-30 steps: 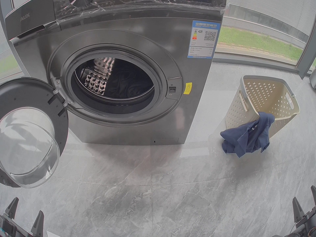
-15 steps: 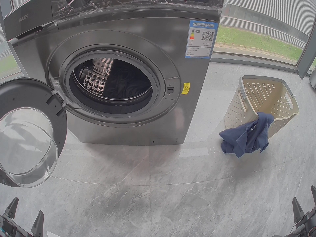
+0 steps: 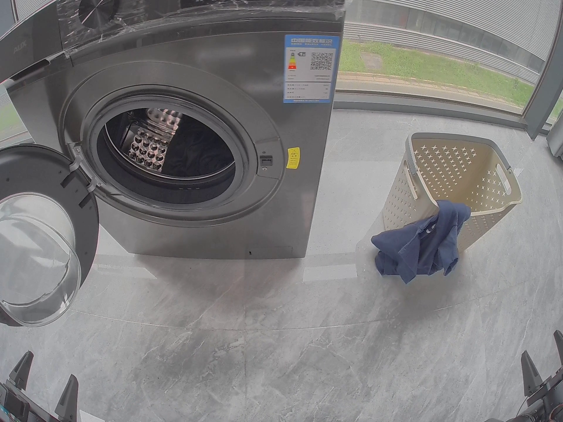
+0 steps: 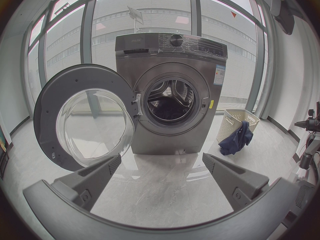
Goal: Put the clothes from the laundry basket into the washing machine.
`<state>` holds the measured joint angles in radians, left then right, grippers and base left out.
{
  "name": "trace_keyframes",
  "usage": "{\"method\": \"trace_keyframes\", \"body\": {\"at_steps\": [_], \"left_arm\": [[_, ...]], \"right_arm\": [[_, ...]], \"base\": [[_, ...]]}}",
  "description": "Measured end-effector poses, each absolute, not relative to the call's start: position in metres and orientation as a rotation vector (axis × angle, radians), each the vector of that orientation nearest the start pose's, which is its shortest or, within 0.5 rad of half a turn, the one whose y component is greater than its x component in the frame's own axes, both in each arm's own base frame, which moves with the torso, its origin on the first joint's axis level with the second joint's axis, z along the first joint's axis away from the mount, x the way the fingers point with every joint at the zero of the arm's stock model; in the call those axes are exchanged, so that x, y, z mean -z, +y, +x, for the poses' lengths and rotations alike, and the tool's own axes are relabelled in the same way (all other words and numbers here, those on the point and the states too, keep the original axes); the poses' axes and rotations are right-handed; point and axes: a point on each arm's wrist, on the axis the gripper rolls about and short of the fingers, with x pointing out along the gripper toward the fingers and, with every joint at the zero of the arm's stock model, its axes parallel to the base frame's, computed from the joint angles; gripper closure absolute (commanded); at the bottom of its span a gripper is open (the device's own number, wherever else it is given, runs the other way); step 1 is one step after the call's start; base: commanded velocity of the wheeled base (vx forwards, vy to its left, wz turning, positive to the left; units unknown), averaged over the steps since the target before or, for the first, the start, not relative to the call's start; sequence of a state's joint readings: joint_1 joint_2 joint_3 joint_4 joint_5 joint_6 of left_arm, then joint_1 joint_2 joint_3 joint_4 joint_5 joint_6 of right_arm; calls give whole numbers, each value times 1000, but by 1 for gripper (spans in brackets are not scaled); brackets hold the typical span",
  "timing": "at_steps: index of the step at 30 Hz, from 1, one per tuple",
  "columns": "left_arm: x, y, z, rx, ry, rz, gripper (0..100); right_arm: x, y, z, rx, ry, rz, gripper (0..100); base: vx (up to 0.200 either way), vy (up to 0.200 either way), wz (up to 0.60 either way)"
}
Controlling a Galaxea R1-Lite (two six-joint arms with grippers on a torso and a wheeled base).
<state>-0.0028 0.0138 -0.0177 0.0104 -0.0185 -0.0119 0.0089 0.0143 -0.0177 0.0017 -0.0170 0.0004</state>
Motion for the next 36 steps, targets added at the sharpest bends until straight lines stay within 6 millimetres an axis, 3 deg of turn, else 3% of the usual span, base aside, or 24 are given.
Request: {"method": "trace_keyframes", "body": {"at_steps": [18, 27, 36], "left_arm": [[-80, 0, -23, 19, 8, -12, 0], [-80, 0, -23, 18, 8, -10, 0], [-79, 0, -23, 18, 10, -10, 0]], "right_arm": [[-81, -1, -23, 8, -2, 0, 0], [-81, -1, -23, 8, -1, 0, 0], [-81, -1, -23, 9, -1, 0, 0]], "base": [[0, -200, 0], [0, 0, 0], [200, 0, 0]]}}
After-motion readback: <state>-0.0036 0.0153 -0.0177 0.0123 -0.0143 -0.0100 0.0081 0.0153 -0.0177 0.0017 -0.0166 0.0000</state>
